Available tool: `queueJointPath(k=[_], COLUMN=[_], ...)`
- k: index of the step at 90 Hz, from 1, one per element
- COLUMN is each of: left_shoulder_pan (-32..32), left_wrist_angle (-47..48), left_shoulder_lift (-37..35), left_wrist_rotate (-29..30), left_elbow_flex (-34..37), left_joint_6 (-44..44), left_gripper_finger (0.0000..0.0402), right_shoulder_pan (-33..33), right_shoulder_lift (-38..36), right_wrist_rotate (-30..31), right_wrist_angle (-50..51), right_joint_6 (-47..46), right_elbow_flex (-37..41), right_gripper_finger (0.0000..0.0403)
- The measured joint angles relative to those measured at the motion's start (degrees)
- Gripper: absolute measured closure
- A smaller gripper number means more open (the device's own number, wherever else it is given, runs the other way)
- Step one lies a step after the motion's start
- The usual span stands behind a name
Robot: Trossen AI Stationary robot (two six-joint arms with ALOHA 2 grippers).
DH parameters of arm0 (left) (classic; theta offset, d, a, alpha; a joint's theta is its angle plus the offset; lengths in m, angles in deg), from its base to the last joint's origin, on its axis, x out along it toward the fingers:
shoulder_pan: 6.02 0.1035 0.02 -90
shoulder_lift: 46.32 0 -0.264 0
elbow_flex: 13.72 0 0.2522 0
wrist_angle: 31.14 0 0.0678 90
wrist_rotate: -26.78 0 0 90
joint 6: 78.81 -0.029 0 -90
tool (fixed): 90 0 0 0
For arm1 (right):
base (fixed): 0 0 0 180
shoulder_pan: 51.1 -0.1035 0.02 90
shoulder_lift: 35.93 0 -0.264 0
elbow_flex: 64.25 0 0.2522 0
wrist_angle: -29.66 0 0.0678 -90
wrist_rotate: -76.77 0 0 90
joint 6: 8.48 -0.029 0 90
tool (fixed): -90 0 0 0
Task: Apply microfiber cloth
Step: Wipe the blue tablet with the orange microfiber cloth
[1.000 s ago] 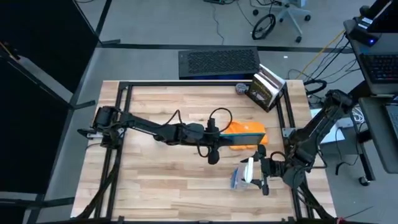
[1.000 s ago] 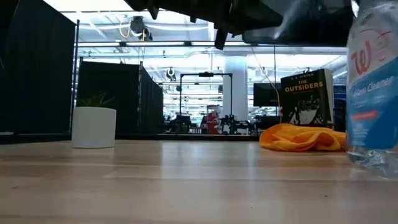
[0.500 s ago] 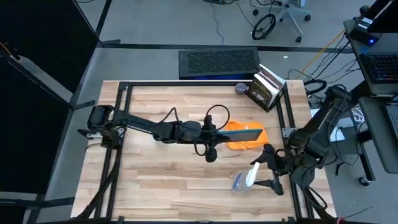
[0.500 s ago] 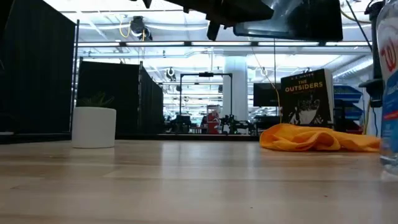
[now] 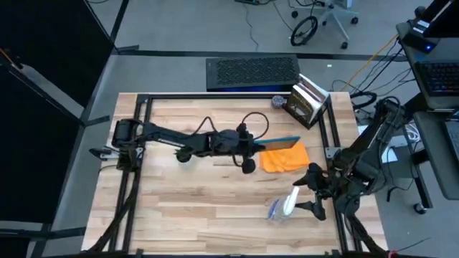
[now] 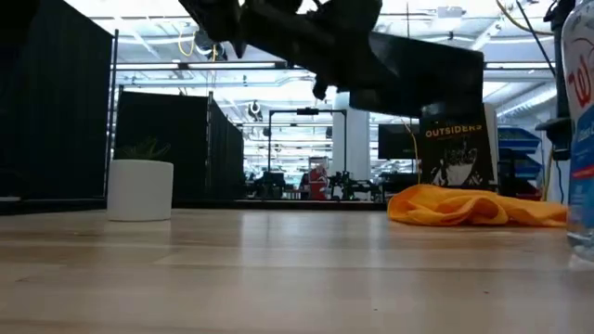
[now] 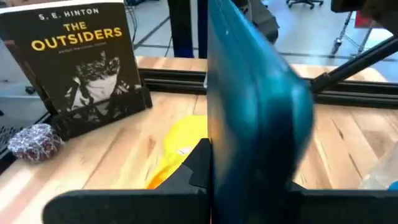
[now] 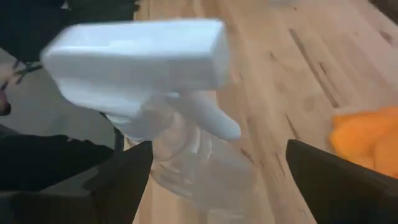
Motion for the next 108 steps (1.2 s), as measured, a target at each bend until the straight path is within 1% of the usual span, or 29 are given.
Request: queueJointPath(k=[16, 27, 38, 45, 60, 73, 89, 99, 108], left_shoulder_pan=[0.7, 0.6, 0.6, 0.7, 1.0, 1.3, 1.4, 1.6, 1.9], left_wrist_angle=[0.5, 0.4, 0.9, 1.0, 0.3, 3.2, 3.6, 3.5, 2.9], left_shoulder_lift=[0.6, 0.6, 0.6, 0.6, 0.6, 0.6, 0.6, 0.6, 0.6], left_wrist_rotate=[0.3, 0.3, 0.2, 1.0, 1.6, 1.5, 1.5, 1.2, 1.2], left_elbow_flex=[0.0, 0.0, 0.0, 0.0, 0.0, -0.1, 0.0, 0.0, 0.0], left_joint_6=[-0.8, -1.0, -1.4, -1.4, -1.1, -1.1, -1.3, -1.1, -1.0], left_gripper_finger=[0.0395, 0.0395, 0.0395, 0.0395, 0.0395, 0.0395, 0.0395, 0.0395, 0.0395], right_shoulder_pan=[0.0, 0.1, 0.8, 2.1, 5.7, 8.6, 12.8, 16.2, 19.2], right_shoulder_lift=[1.7, 2.6, 4.6, 6.0, 8.0, 8.1, 7.7, 7.7, 7.7], right_wrist_rotate=[-0.1, 0.0, 3.0, 4.5, 4.0, 4.0, 4.3, 4.6, 4.5], right_wrist_angle=[9.9, 14.7, 18.7, 19.4, 18.1, 17.6, 17.0, 13.3, 7.6], right_joint_6=[-9.9, -16.4, -22.9, -27.1, -36.5, -42.5, -43.7, -40.3, -36.3], right_elbow_flex=[0.0, 0.1, 0.7, 2.5, 8.2, 13.1, 17.0, 19.6, 22.6], right_gripper_finger=[0.0051, 0.0051, 0.0051, 0.0051, 0.0051, 0.0051, 0.0051, 0.0051, 0.0051])
